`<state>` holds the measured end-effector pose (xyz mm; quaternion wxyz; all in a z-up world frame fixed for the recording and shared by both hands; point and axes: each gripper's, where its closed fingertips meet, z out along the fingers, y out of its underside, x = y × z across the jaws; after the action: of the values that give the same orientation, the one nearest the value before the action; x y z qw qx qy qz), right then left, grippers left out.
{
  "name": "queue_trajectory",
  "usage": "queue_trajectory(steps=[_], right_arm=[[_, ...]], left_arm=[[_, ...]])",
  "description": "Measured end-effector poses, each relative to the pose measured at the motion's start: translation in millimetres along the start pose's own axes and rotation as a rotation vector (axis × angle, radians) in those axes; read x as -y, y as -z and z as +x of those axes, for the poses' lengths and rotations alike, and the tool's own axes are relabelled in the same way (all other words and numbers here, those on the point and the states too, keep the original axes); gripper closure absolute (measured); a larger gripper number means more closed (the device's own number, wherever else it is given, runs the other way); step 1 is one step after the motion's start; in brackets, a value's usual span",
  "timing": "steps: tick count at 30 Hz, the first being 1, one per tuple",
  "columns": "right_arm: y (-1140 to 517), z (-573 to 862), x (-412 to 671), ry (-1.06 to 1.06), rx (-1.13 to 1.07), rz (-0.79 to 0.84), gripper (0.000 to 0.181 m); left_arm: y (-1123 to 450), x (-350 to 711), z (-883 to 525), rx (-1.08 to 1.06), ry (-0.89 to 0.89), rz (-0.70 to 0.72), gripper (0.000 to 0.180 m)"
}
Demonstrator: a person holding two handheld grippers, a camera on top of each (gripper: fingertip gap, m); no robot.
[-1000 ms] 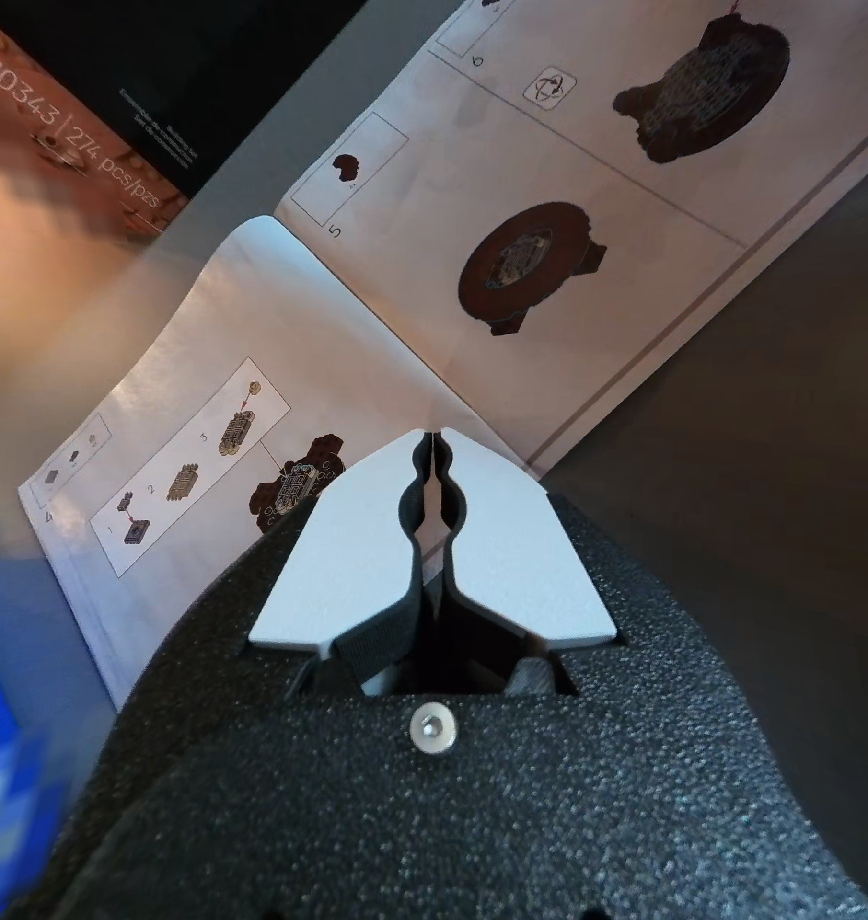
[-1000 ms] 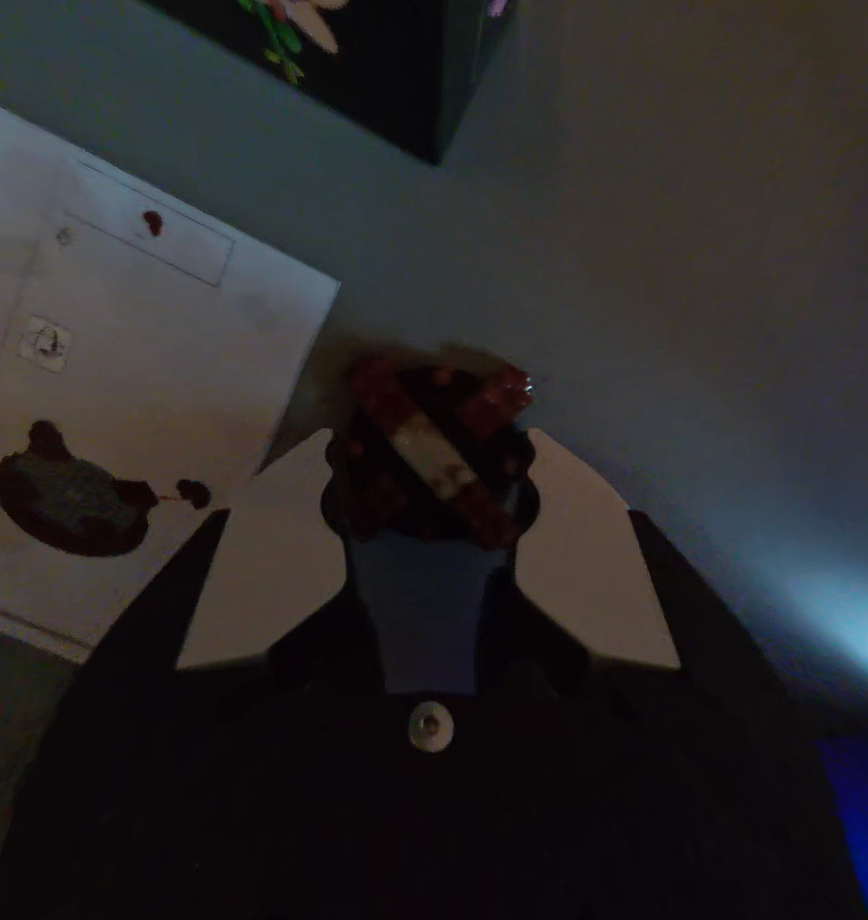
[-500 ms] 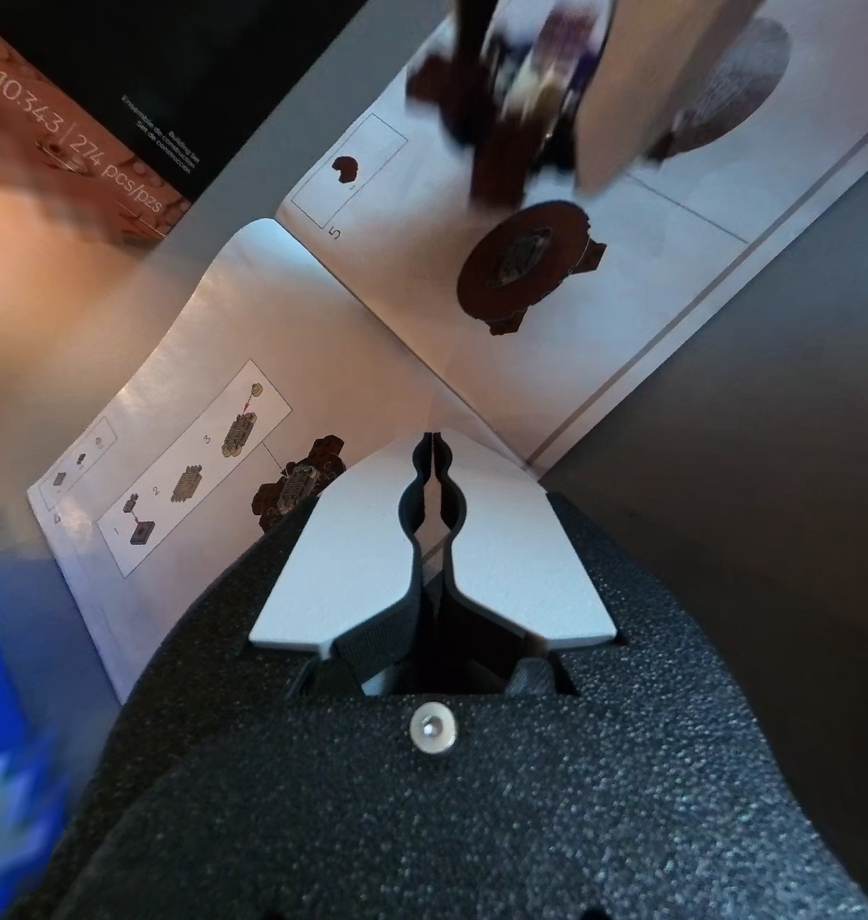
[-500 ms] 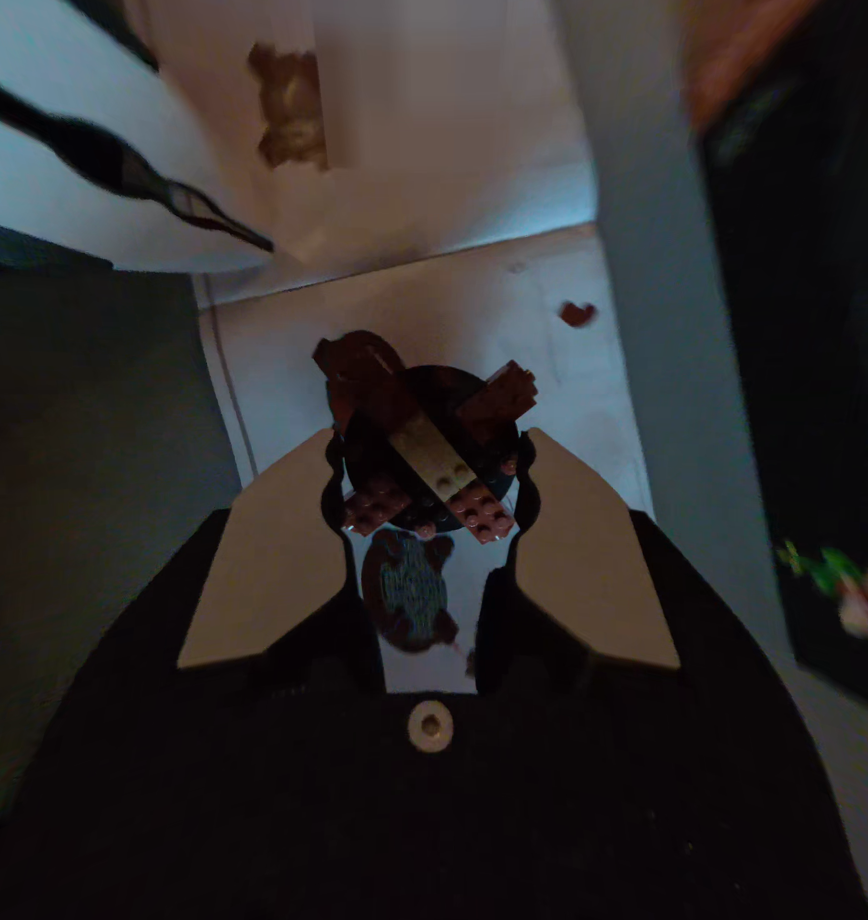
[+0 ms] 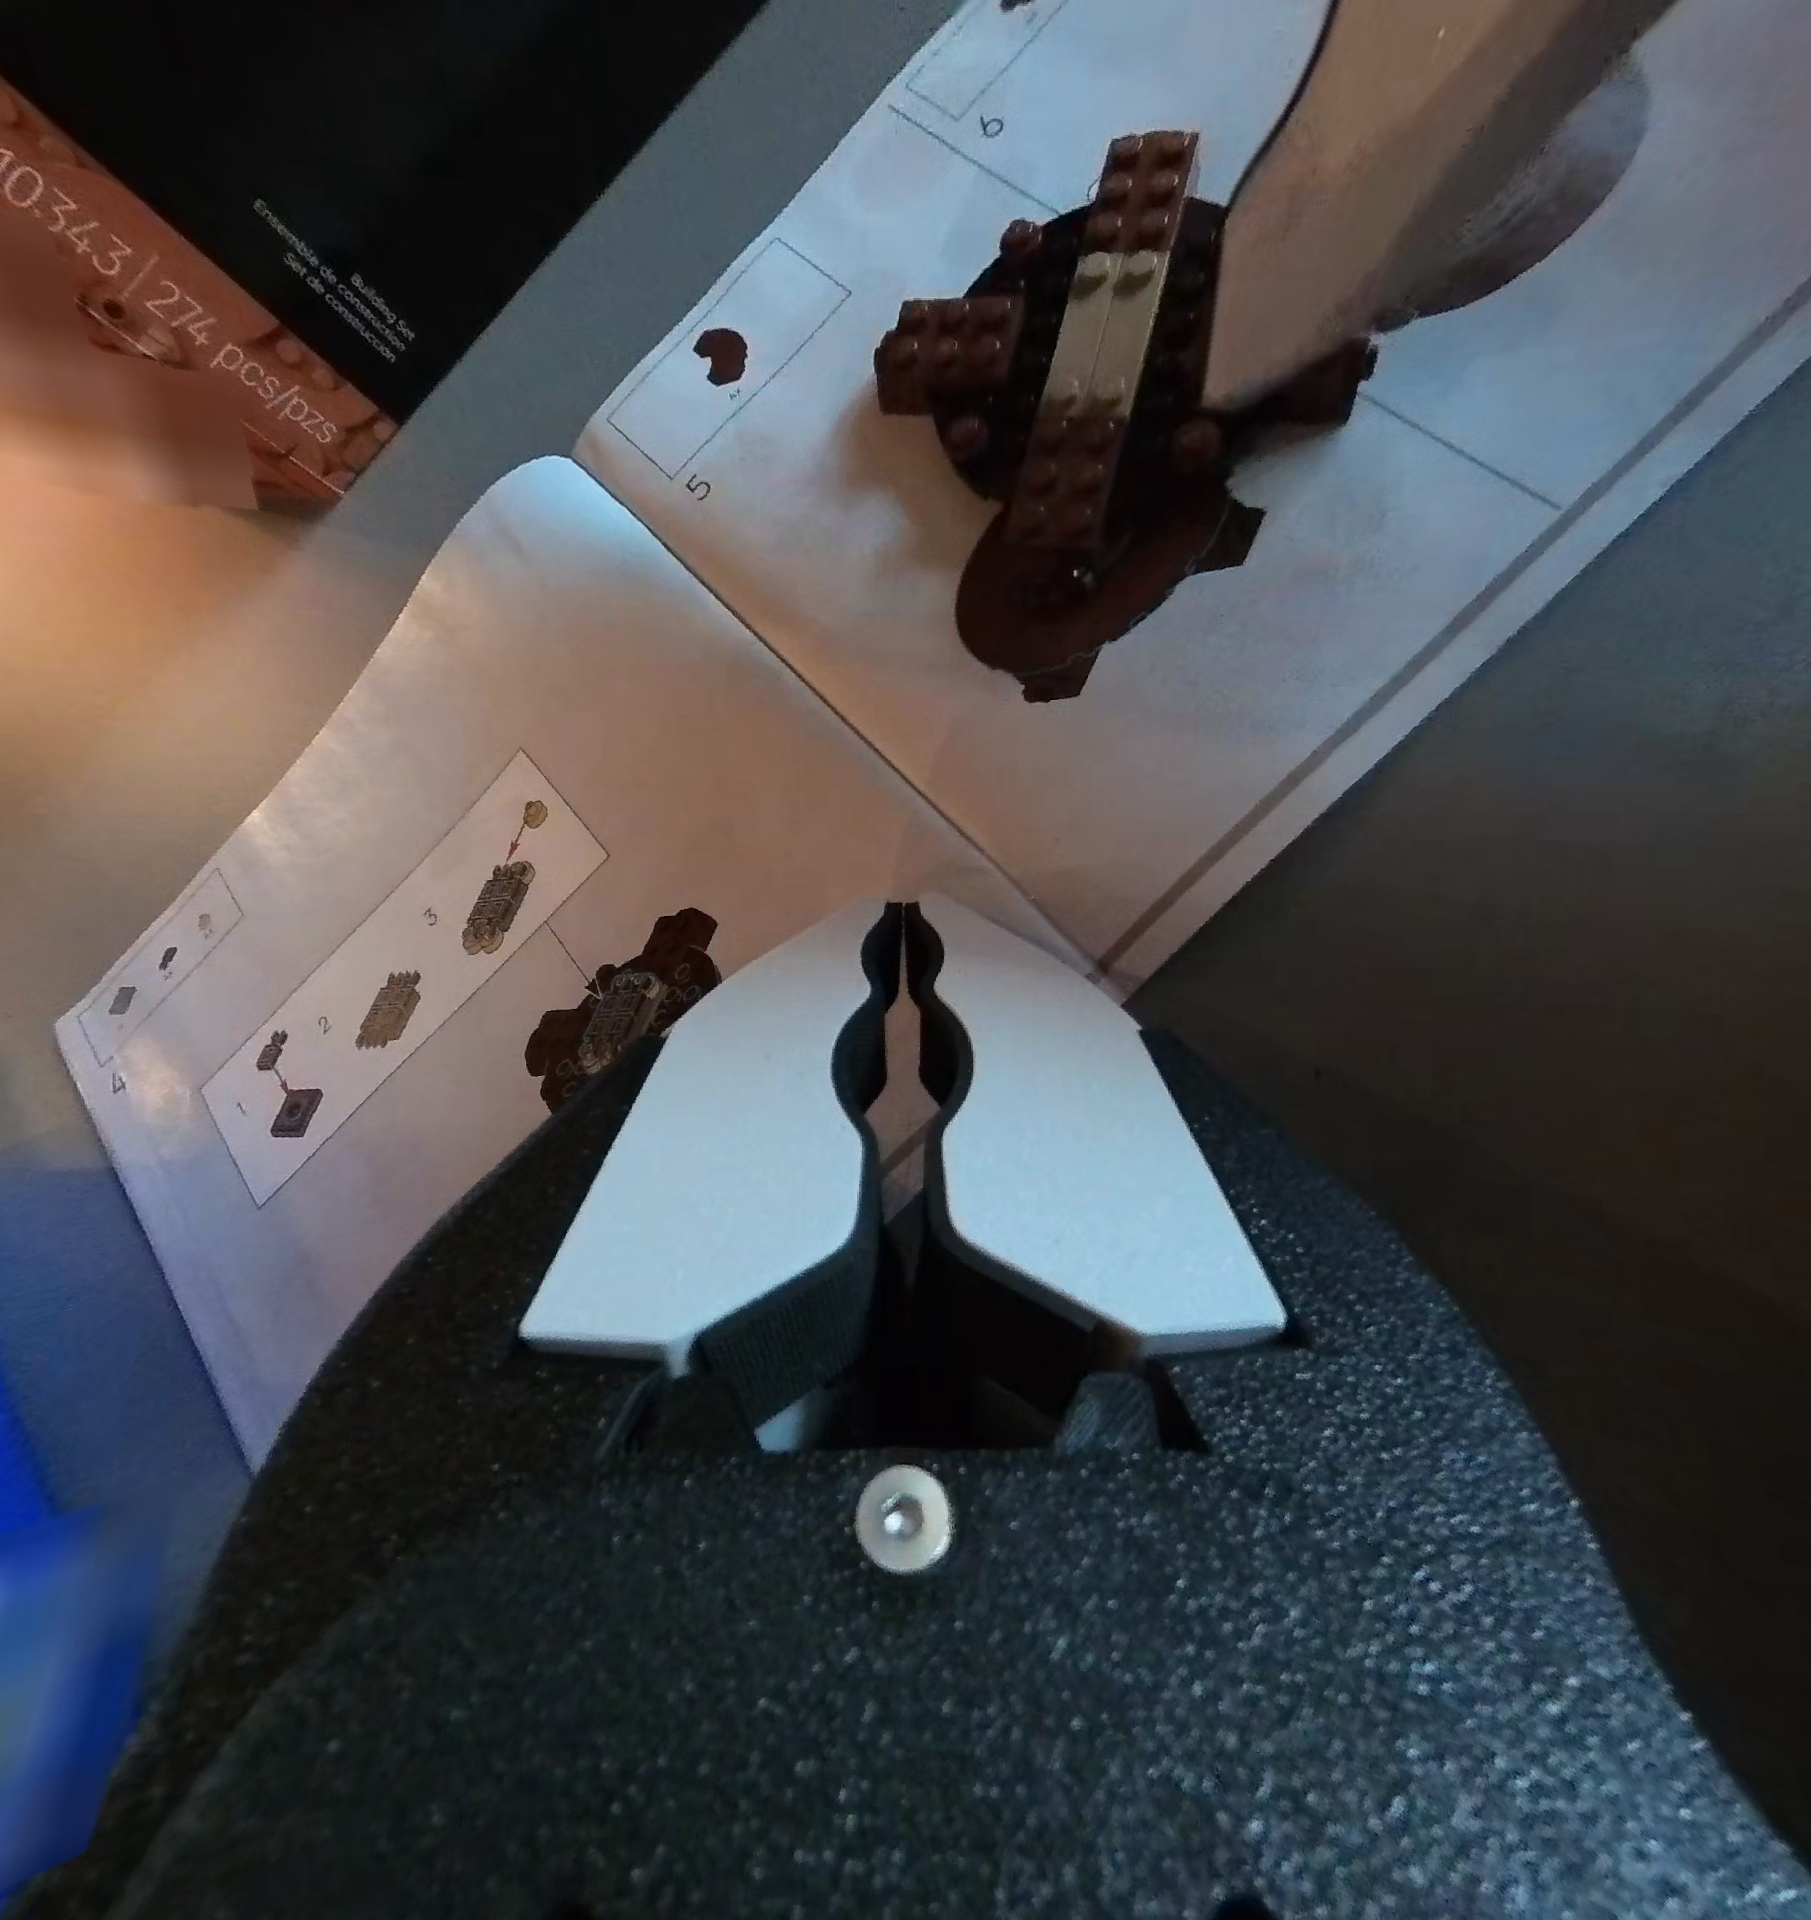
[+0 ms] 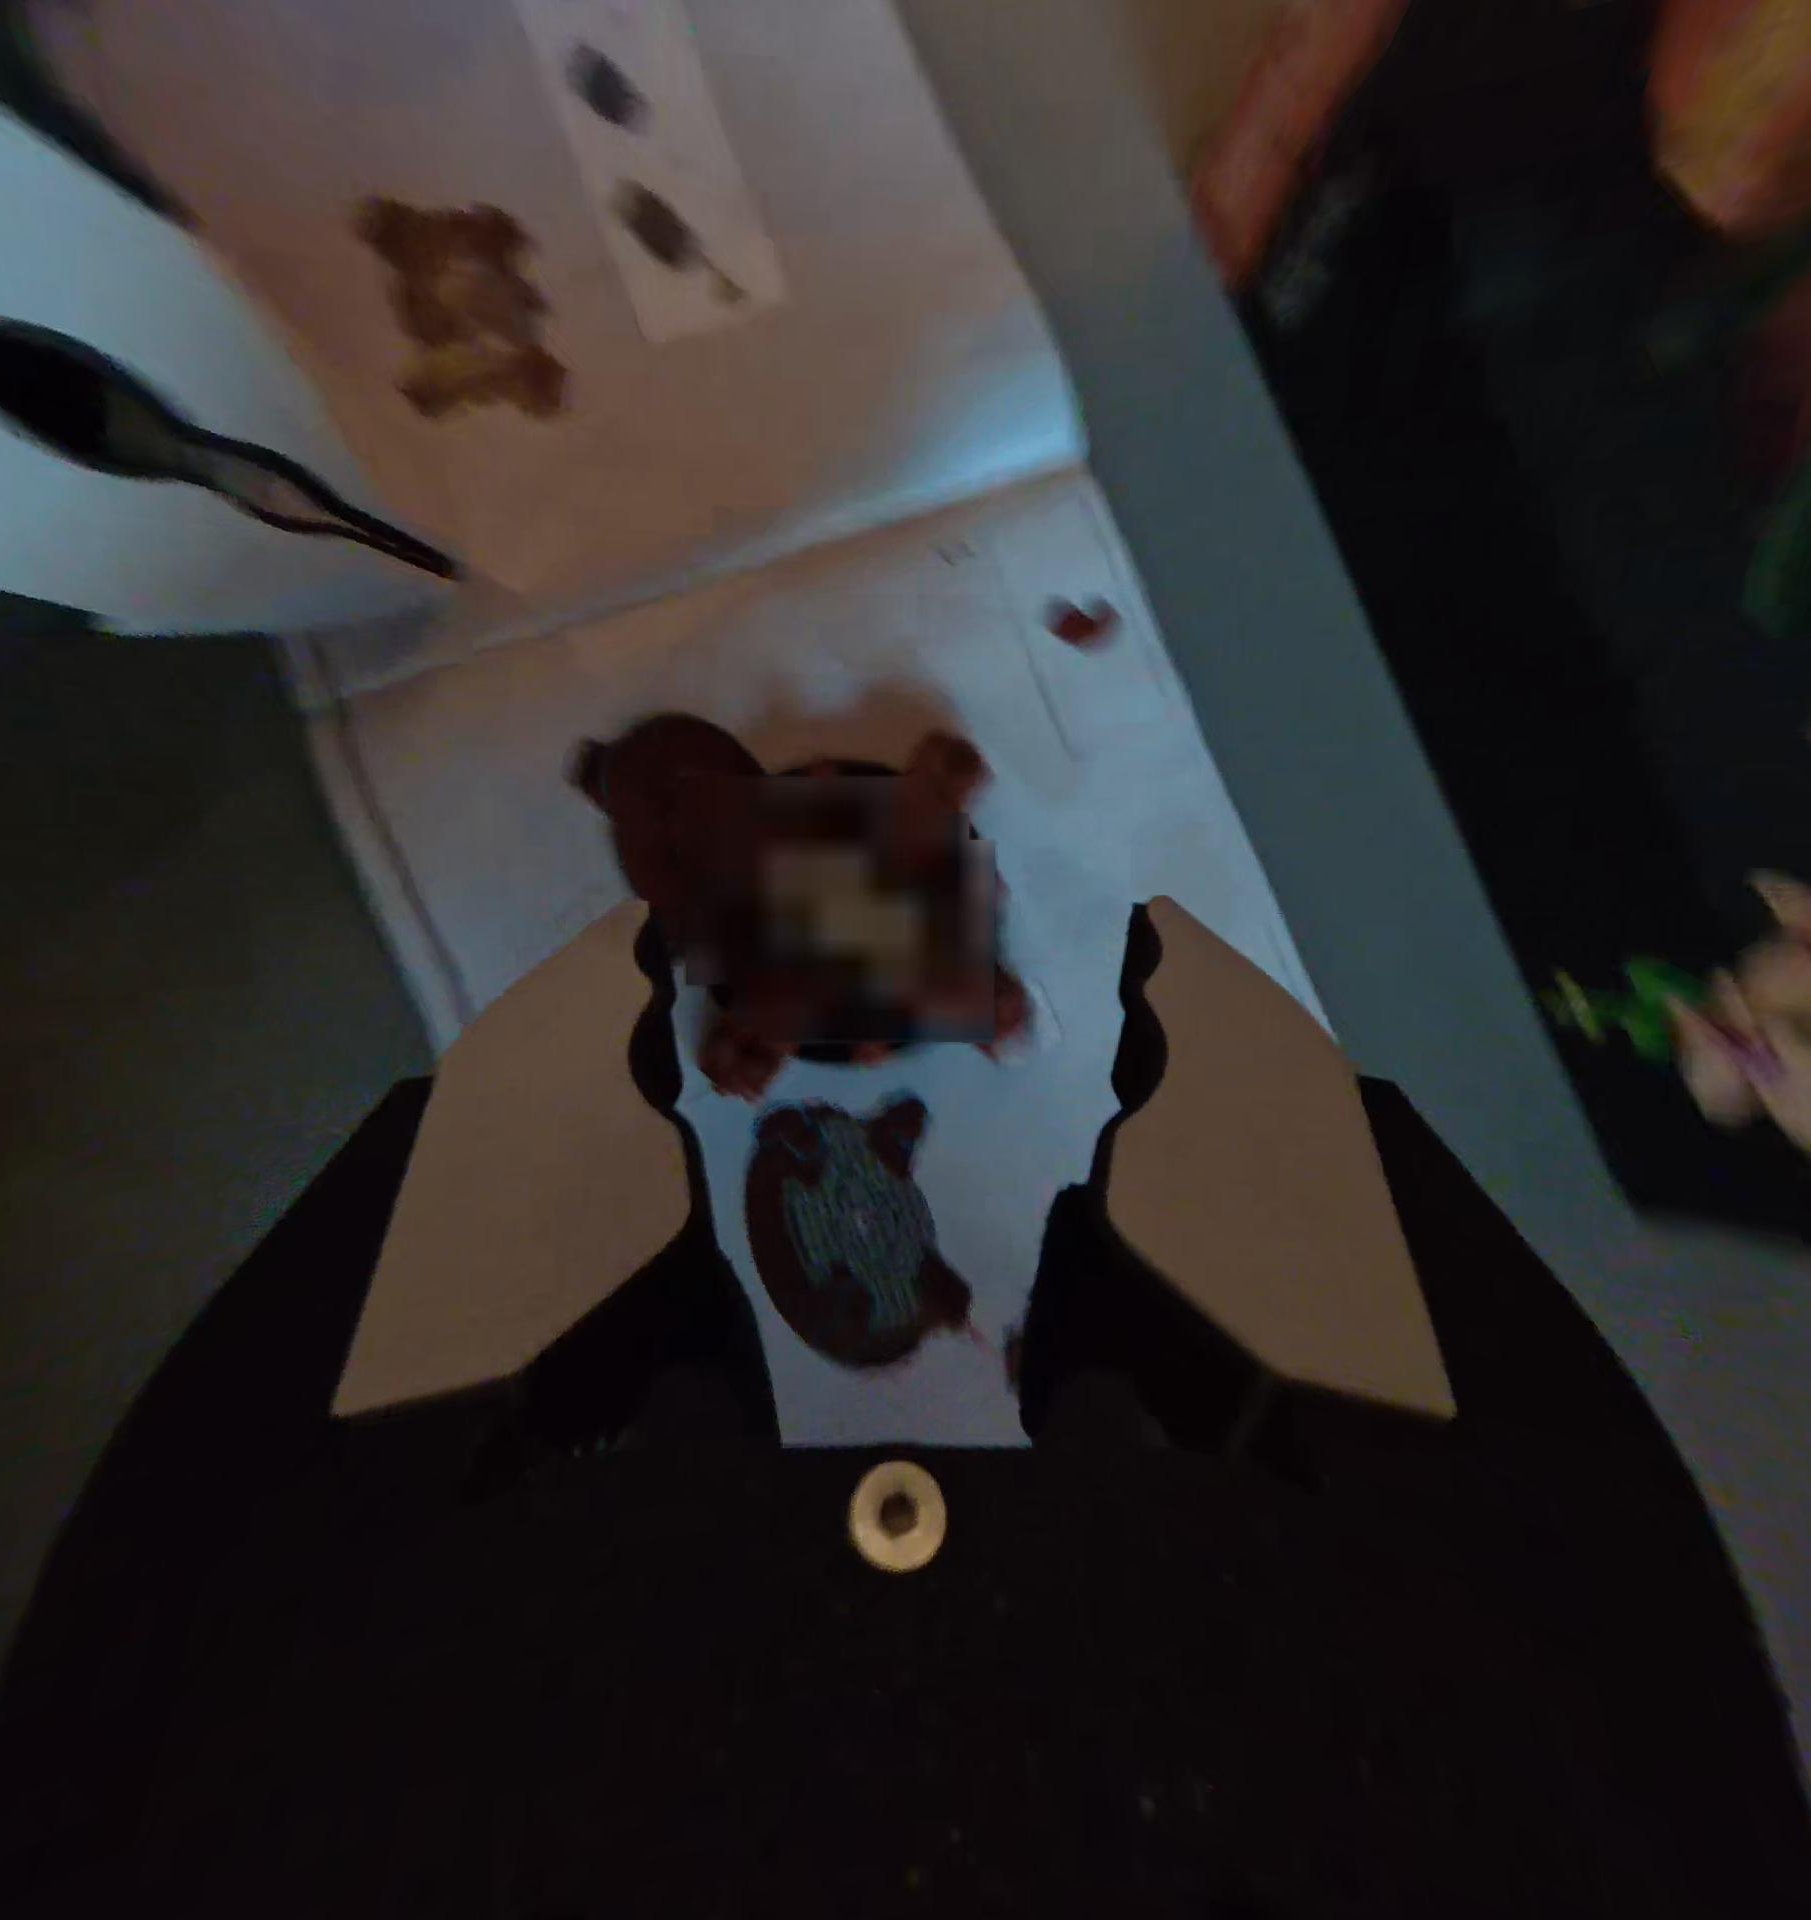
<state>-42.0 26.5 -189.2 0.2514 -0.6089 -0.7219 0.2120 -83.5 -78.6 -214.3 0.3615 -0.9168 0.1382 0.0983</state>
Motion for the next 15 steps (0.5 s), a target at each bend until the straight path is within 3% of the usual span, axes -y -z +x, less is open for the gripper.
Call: queue_trajectory(steps=[4, 6, 9, 12, 15], right_arm=[[16, 28, -31, -0.074, -0.182, -0.067, 0.088], [26, 35, -42, -0.061, -0.237, -0.068, 0.093], [31, 31, -55, -0.086, -0.233, -0.03, 0.127], [25, 20, -69, -0.143, -0.163, -0.056, 0.135], [22, 11, -69, -0.155, -0.101, -0.027, 0.164]], left_arm=[[1, -1, 0, 0.004, -0.004, 0.001, 0.18], [0, -1, 0, 0.002, -0.001, 0.001, 0.18], [1, -1, 0, 0.004, -0.002, 0.001, 0.18], [1, -1, 0, 0.006, -0.004, 0.002, 0.18], [1, 0, 0, 0.006, -0.002, 0.002, 0.18]])
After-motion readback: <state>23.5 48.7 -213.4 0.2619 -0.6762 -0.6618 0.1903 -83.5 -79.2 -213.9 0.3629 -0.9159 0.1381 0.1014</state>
